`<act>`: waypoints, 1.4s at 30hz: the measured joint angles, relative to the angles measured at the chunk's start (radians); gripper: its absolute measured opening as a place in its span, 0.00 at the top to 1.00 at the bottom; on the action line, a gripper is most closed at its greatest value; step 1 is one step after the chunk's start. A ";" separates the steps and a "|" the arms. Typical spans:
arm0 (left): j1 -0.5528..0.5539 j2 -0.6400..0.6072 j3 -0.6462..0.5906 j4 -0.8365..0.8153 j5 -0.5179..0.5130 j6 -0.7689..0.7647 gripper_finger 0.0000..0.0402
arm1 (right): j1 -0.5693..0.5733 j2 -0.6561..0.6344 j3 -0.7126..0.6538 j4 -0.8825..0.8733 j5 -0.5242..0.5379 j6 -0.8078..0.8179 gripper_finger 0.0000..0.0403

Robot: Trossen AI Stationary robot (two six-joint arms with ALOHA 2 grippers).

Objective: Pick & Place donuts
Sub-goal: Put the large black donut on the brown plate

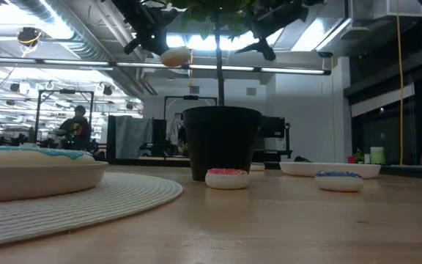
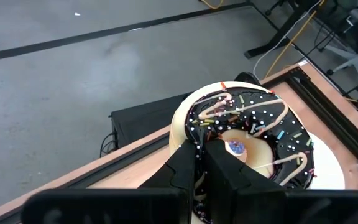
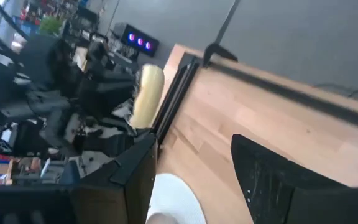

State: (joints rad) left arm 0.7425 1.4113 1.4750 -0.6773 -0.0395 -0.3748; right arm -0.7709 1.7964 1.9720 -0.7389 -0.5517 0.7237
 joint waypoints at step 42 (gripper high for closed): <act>-0.114 0.077 0.001 0.149 -0.006 0.031 0.98 | 0.128 0.115 0.000 0.206 -0.008 0.107 0.29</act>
State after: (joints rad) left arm 0.6289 1.4879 1.4761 -0.5282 -0.0456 -0.3441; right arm -0.6434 1.9114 1.9720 -0.5328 -0.5598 0.8308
